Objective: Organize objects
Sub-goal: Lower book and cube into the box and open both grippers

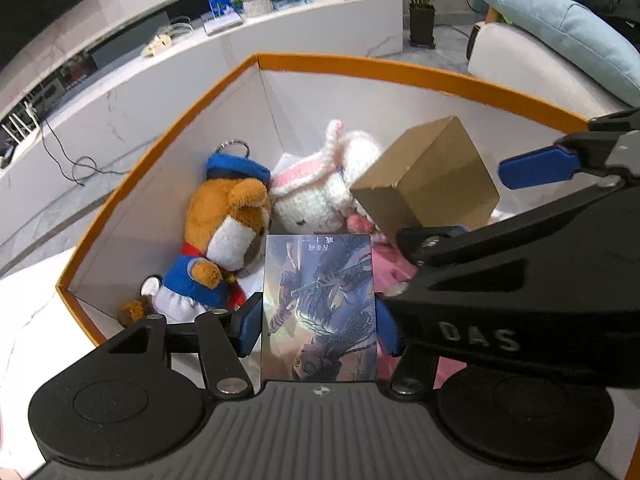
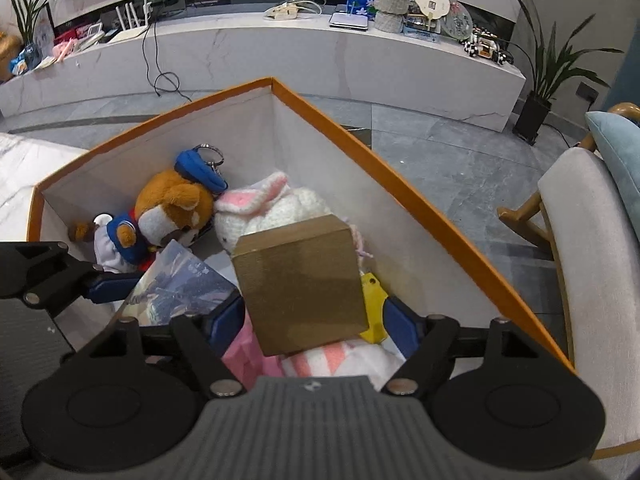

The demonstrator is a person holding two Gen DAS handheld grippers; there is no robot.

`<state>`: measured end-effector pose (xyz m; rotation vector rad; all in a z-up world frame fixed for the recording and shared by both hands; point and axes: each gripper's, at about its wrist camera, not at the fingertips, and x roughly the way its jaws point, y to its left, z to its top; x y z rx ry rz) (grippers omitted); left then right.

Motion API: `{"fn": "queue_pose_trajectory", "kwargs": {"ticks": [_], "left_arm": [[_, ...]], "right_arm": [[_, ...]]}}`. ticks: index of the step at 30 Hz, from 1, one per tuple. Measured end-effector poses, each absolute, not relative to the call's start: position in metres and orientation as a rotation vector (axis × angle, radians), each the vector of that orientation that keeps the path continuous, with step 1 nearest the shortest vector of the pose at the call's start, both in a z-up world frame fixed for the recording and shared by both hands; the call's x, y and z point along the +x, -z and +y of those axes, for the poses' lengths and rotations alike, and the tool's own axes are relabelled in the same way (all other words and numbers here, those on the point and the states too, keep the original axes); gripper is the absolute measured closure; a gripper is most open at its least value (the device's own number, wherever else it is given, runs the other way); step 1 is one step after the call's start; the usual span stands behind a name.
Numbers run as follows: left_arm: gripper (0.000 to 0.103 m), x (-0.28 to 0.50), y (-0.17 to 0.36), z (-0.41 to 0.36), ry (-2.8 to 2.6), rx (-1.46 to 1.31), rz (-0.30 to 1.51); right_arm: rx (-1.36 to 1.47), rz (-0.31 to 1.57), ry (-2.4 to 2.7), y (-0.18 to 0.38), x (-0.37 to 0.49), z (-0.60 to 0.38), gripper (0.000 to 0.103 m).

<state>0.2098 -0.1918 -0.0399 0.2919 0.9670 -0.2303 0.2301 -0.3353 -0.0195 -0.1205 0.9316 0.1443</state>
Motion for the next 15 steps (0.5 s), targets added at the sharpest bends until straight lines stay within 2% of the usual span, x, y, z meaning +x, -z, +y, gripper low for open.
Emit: {"fn": "queue_pose_trajectory", "kwargs": {"ticks": [1,2,4,8,15], "left_arm": [[0.032,0.209,0.039,-0.19,0.235,0.281,0.955],[0.022,0.209,0.038,-0.189,0.242,0.272,0.947],[0.009,0.209,0.036,-0.19,0.26,0.27,0.943],[0.008,0.21,0.038,-0.196,0.283,0.351,0.999],[0.008,0.203,0.031,-0.191,0.266,0.327,0.964]], "right_arm": [[-0.119,0.927,-0.146,0.017,0.229,-0.337,0.026],[-0.115,0.922,-0.149,0.015,0.228,-0.339,0.025],[-0.101,0.908,-0.15,0.009,0.224,-0.342,0.024],[-0.085,0.887,-0.158,0.0,0.219,-0.348,0.024],[-0.061,0.861,-0.158,-0.011,0.213,-0.355,0.023]]}}
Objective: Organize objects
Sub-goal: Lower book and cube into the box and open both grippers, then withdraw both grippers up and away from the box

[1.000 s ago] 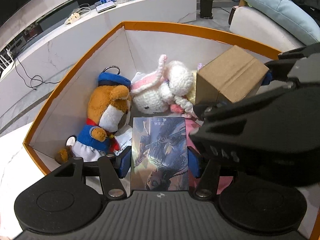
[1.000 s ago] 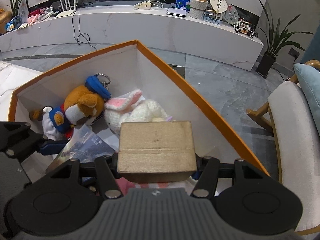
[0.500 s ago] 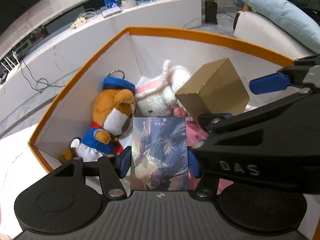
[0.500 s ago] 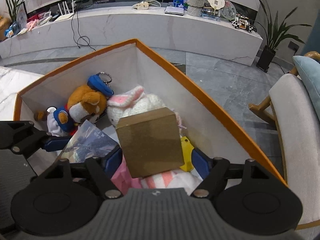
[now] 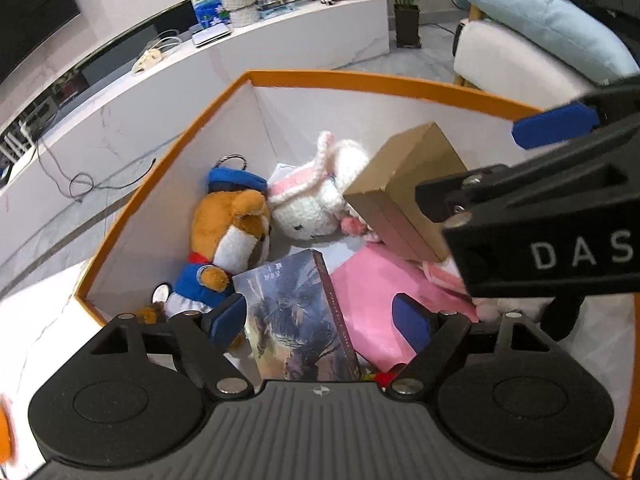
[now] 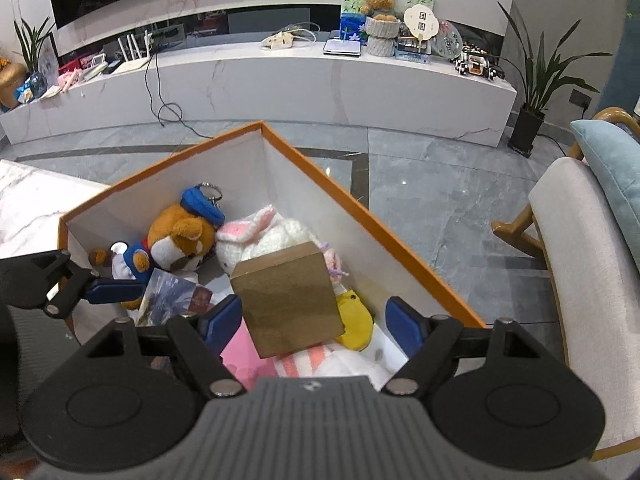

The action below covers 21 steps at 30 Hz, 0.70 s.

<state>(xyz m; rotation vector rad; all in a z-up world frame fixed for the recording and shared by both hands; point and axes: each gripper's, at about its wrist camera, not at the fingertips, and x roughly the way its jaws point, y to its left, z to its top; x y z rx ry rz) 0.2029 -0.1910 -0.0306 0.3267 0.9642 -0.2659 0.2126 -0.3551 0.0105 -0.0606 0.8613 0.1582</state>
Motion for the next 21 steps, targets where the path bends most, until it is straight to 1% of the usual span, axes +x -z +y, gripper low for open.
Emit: {"fn": "queue_pose_trajectory", "kwargs": {"ticks": [5,10,15,21], "left_arm": [[0.008,0.203,0.017,-0.179,0.249,0.257,0.955],[0.008,0.198,0.002,-0.167,0.193,0.242,0.908],[0.008,0.188,-0.008,-0.149,0.118,0.14,0.897],[0.008,0.169,-0.022,-0.156,0.074,0.158,0.852]], "right_arm": [[-0.053,0.854,-0.164,-0.014,0.209,-0.355,0.023],[-0.03,0.842,-0.168,-0.018,0.206,-0.354,0.022],[-0.008,0.807,-0.153,-0.027,0.199,-0.357,0.022],[0.014,0.77,-0.149,-0.037,0.181,-0.357,0.022]]}}
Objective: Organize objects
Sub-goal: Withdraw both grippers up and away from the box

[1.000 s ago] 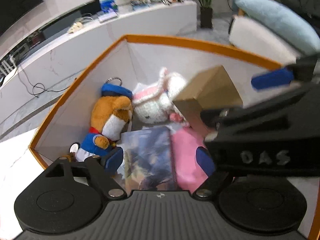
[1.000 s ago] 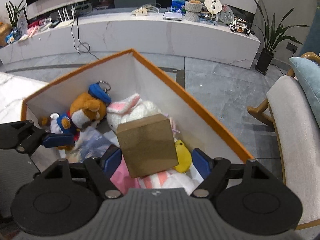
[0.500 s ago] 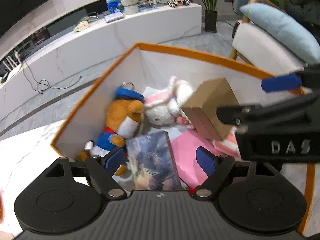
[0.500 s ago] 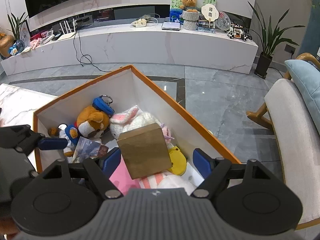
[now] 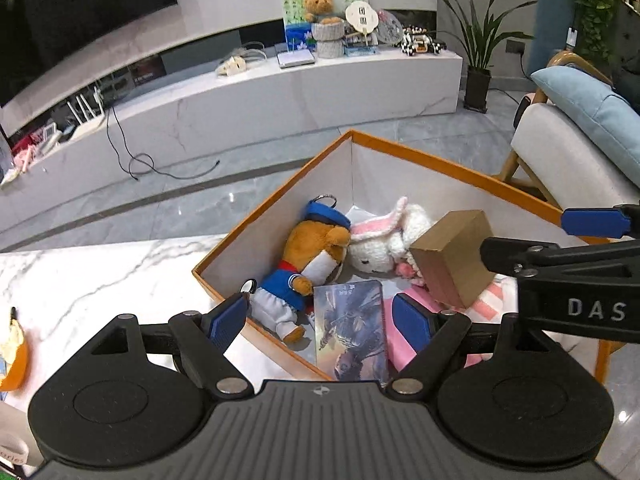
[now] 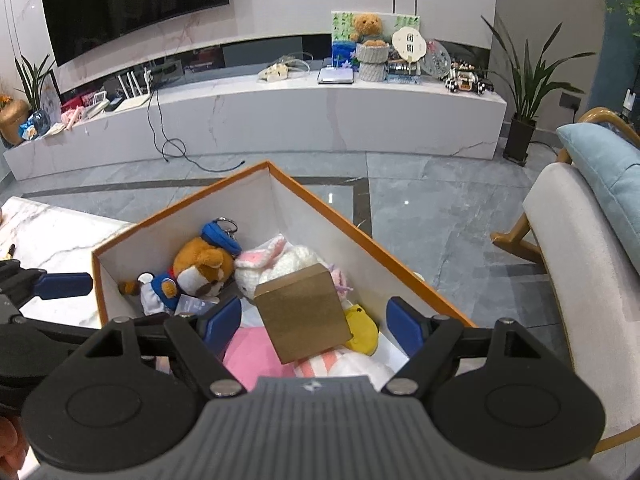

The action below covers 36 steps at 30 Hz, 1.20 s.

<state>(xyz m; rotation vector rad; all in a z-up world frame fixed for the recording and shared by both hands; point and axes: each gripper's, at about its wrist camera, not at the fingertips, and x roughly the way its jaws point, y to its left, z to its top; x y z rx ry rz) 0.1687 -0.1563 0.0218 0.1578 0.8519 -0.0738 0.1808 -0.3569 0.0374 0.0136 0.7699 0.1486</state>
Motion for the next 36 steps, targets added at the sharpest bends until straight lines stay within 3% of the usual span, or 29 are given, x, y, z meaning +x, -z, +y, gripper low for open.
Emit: {"fn": "queue_pose_trajectory", "kwargs": {"ticks": [19,36], "left_arm": [[0.005,0.11,-0.05,-0.154,0.101,-0.064,0.714],[0.005,0.077,-0.032,-0.146,0.052,-0.028,0.721]], "right_arm": [[0.123,0.615,-0.181,-0.08,0.108,-0.384,0.019],[0.059,0.646,-0.18,-0.063,0.072,-0.369,0.013]]}}
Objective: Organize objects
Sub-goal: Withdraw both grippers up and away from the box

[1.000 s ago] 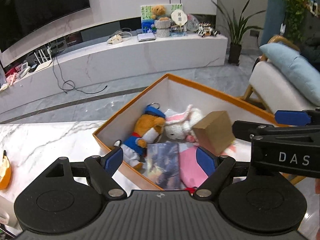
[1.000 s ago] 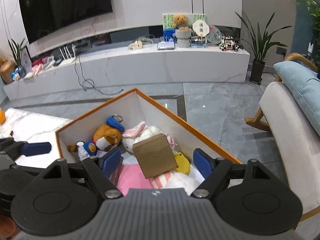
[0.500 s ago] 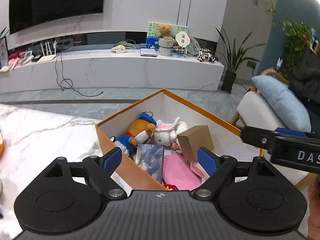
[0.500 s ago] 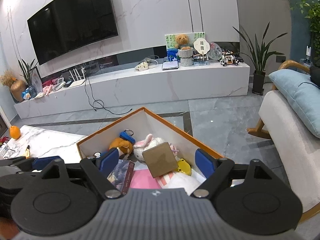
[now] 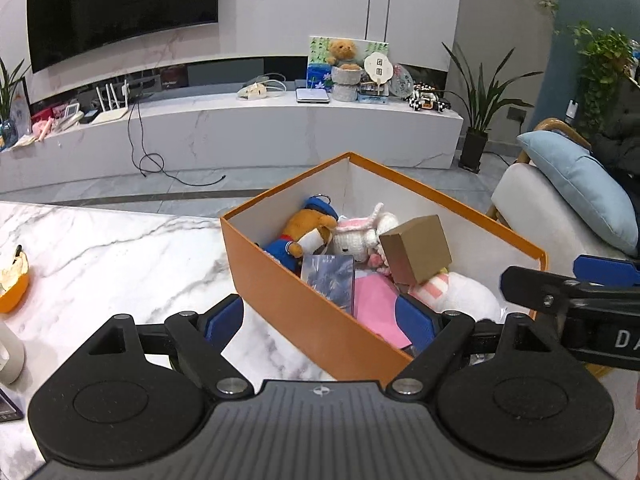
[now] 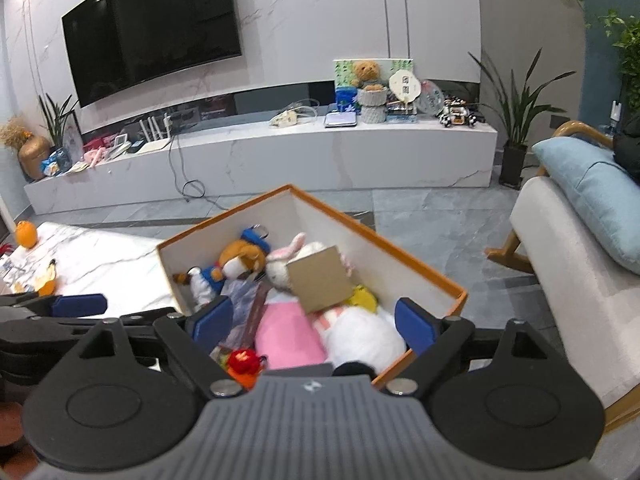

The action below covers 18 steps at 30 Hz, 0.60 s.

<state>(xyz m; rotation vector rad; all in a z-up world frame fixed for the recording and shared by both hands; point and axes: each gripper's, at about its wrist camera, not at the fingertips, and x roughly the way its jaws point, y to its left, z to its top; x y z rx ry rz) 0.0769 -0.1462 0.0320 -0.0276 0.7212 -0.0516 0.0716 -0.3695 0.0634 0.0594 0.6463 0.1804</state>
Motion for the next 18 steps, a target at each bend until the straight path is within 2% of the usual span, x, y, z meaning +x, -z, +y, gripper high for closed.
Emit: {"fn": "queue_pose_trajectory", "kwargs": {"ticks": [9,18], "left_arm": [[0.002,0.068,-0.03,-0.13,0.033,-0.094,0.715],[0.002,0.069,-0.031,-0.132,-0.004,-0.08,0.726]], "right_arm": [[0.036,0.653,-0.192,-0.054,0.059,-0.355,0.008],[0.032,0.654,-0.182,-0.052,0.06,-0.353,0.007]]}}
